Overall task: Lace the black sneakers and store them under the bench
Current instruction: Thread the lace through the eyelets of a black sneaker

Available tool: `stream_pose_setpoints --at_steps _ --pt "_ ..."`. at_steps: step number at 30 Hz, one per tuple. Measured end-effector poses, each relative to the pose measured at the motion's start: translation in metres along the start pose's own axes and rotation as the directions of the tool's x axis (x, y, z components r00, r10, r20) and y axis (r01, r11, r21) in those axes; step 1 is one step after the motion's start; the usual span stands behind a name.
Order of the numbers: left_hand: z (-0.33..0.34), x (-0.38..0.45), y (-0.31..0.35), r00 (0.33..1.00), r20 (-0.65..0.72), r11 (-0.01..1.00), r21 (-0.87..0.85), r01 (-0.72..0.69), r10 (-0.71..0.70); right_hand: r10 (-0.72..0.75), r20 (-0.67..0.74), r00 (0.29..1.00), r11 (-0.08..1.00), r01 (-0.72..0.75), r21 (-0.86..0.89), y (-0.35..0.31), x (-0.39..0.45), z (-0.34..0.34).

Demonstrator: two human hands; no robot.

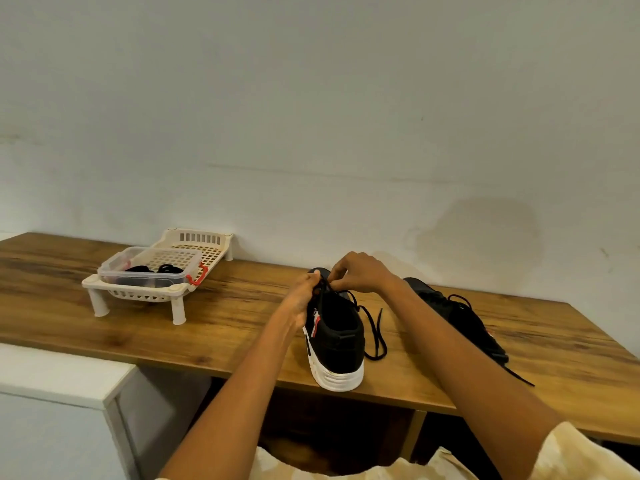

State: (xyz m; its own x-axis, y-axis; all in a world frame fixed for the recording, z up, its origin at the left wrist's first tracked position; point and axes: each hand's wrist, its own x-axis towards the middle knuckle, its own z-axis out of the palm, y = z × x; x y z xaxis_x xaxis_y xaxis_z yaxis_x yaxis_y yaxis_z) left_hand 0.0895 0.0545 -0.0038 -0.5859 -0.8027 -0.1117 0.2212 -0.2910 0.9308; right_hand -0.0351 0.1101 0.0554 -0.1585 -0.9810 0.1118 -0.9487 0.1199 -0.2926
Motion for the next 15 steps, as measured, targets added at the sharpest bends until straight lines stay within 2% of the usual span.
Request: stream_pose_setpoints --at_steps 5,9,12,15 --pt "-0.003 -0.002 0.001 0.999 0.032 0.999 0.034 -0.014 0.013 -0.047 -0.118 0.992 0.996 0.037 -0.086 -0.007 -0.004 0.008" --pt "-0.005 -0.009 0.003 0.998 0.056 0.998 0.044 -0.041 0.038 0.012 -0.245 0.969 0.996 0.009 0.086 -0.005 -0.006 0.018" --pt "-0.007 -0.009 0.003 0.997 0.067 0.996 0.081 -0.033 0.028 0.075 -0.172 0.982 0.959 -0.023 0.283 0.000 -0.006 0.013" --pt "-0.012 -0.004 0.009 0.990 0.114 0.937 0.328 -0.118 0.085 0.067 -0.037 0.997 0.893 -0.043 0.447 0.007 -0.010 0.007"
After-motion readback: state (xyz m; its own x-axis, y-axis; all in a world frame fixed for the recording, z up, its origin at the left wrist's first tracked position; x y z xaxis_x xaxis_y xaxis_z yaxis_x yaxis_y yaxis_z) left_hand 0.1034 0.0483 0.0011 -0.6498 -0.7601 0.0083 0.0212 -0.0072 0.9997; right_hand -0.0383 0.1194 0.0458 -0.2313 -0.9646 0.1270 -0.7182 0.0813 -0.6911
